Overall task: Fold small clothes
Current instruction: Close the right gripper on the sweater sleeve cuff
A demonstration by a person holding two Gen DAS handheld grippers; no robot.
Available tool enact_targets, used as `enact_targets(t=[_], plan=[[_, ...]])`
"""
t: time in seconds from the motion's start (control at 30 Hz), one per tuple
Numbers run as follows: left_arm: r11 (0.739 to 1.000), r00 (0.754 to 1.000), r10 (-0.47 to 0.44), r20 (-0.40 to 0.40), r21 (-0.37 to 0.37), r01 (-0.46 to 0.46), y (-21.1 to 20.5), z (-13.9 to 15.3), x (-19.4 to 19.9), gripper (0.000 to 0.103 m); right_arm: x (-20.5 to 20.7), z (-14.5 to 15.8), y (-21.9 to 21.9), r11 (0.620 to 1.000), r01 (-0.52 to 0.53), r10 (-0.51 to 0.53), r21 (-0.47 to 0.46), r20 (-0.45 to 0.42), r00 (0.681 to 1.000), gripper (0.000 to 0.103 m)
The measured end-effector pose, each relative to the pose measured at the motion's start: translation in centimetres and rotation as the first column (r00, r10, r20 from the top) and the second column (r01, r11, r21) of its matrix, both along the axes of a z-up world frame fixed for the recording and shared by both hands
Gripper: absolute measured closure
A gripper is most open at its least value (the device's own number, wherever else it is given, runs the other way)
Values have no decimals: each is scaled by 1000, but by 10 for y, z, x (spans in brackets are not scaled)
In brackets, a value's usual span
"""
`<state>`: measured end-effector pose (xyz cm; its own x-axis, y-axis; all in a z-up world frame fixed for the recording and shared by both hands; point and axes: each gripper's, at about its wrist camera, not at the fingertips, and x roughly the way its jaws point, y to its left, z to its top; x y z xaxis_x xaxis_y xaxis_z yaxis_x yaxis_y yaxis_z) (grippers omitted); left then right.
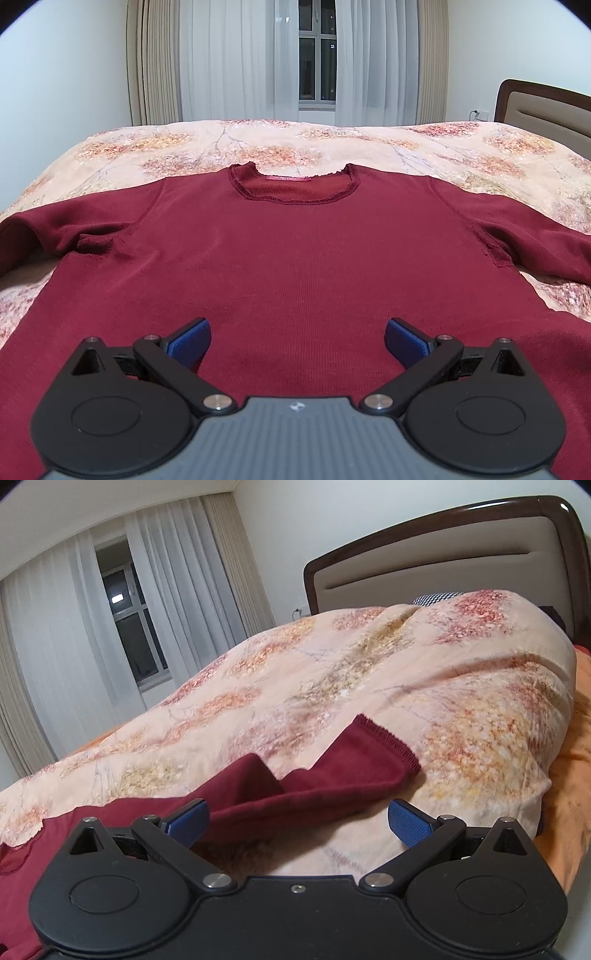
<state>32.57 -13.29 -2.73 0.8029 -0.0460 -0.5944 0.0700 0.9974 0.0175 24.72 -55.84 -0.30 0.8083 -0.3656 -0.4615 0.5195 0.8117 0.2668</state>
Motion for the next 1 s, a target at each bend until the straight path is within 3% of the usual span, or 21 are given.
enact_targets(t=[0.47, 0.57, 0.87, 1.0], plan=[[1000, 1000, 0, 3, 19, 0, -3, -3, 0, 0, 18, -5, -21, 996, 90, -90, -19, -17, 996, 1], [1000, 1000, 0, 2, 19, 0, -3, -3, 0, 0, 22, -6, -22, 994, 106, -107, -35, -22, 994, 5], [1000, 1000, 0, 6, 12, 0, -2, -2, 0, 0, 33, -12, -14, 988, 102, -110, -114, -66, 992, 39], [1000, 1000, -19, 12, 0, 19, 0, 7, -2, 0, 34, -7, -19, 988, 90, -100, -126, -70, 993, 77]])
